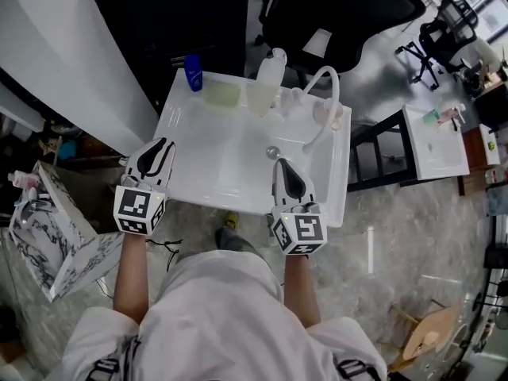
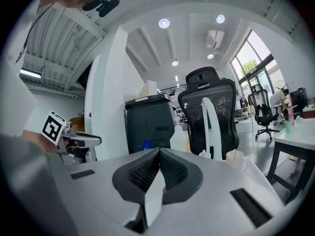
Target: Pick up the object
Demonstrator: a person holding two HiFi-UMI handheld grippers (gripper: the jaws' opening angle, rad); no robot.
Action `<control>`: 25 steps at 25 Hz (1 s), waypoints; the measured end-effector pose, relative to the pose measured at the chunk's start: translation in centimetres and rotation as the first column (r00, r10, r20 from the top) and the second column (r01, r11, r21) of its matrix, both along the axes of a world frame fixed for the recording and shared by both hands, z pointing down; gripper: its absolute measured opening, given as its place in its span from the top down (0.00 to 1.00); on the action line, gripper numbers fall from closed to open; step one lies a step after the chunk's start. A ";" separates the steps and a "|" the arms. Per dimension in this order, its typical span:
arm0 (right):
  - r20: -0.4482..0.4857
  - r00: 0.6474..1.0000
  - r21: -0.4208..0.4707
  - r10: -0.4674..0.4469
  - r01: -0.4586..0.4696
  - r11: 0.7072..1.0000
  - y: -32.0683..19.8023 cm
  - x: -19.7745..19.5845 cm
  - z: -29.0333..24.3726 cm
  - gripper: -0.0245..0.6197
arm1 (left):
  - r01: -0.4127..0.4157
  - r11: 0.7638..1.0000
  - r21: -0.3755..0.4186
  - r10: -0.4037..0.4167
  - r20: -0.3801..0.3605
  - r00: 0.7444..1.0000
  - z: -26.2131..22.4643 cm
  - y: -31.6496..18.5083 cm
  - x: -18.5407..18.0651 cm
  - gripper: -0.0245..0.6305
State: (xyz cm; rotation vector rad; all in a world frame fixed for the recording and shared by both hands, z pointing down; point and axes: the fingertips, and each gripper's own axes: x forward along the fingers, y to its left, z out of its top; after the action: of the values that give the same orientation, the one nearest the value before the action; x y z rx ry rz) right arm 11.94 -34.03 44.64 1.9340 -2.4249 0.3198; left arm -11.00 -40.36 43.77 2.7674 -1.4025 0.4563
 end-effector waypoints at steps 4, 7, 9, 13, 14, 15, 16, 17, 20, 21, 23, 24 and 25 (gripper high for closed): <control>0.003 1.000 -0.024 -0.001 0.001 1.000 -4.1 1.0 0.6 0.96 | -0.041 0.999 -0.007 0.041 0.039 0.998 0.8 -4.4 2.3 0.86; 0.010 1.000 -0.043 -0.013 0.013 0.999 -6.3 0.8 1.5 0.96 | -0.069 0.997 -0.021 0.071 0.078 0.994 2.2 -6.8 3.4 0.86; 0.011 1.000 -0.054 -0.013 0.014 0.998 -7.6 0.7 1.9 0.96 | -0.106 0.994 -0.021 0.108 0.126 0.986 3.1 -8.1 4.2 0.86; 0.011 1.000 -0.070 -0.002 0.003 0.998 -9.2 0.5 2.3 0.96 | -0.147 0.988 -0.041 0.151 0.136 0.979 3.9 -10.3 5.0 0.86; 0.011 1.000 -0.076 0.004 -0.003 0.997 -9.4 0.5 2.4 0.96 | -0.155 0.987 -0.050 0.160 0.128 0.979 4.0 -10.8 5.1 0.86; 0.011 1.000 -0.081 0.011 -0.011 0.997 -9.7 0.4 2.5 0.96 | -0.165 0.985 -0.057 0.171 0.125 0.977 4.2 -11.4 5.2 0.86; 0.009 1.000 -0.086 0.021 -0.021 0.996 -9.9 0.4 2.6 0.96 | -0.178 0.982 -0.062 0.184 0.131 0.974 4.4 -11.9 5.3 0.86; 0.007 0.999 -0.091 0.033 -0.032 0.995 -10.2 0.4 2.6 0.96 | -0.192 0.979 -0.065 0.200 0.146 0.969 4.6 -12.4 5.4 0.86; 0.011 0.998 -0.101 0.069 -0.068 0.993 -11.0 0.3 2.7 0.96 | -0.246 0.966 -0.076 0.256 0.183 0.949 5.1 -13.8 5.8 0.86; 0.011 0.997 -0.102 0.081 -0.080 0.992 -11.3 0.2 2.7 0.96 | -0.264 0.961 -0.078 0.274 0.185 0.944 5.2 -14.3 6.0 0.86; 0.008 0.994 -0.107 0.111 -0.110 0.988 -11.8 0.2 2.8 0.96 | -0.301 0.950 -0.081 0.311 0.205 0.928 5.6 -15.4 6.4 0.86; 0.007 0.992 -0.111 0.127 -0.126 0.986 -12.0 0.2 3.0 0.96 | -0.323 0.943 -0.084 0.334 0.224 0.916 6.0 -15.8 6.7 0.86; 0.005 0.990 -0.116 0.142 -0.141 0.983 -12.2 0.3 3.1 0.96 | -0.348 0.933 -0.089 0.360 0.243 0.901 6.4 -16.2 7.0 0.86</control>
State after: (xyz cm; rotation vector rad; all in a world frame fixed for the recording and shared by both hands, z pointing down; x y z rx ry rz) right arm 12.20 -46.24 47.76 2.0635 -2.2262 0.4677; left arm -4.01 -56.54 50.16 3.0184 -0.8928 0.8697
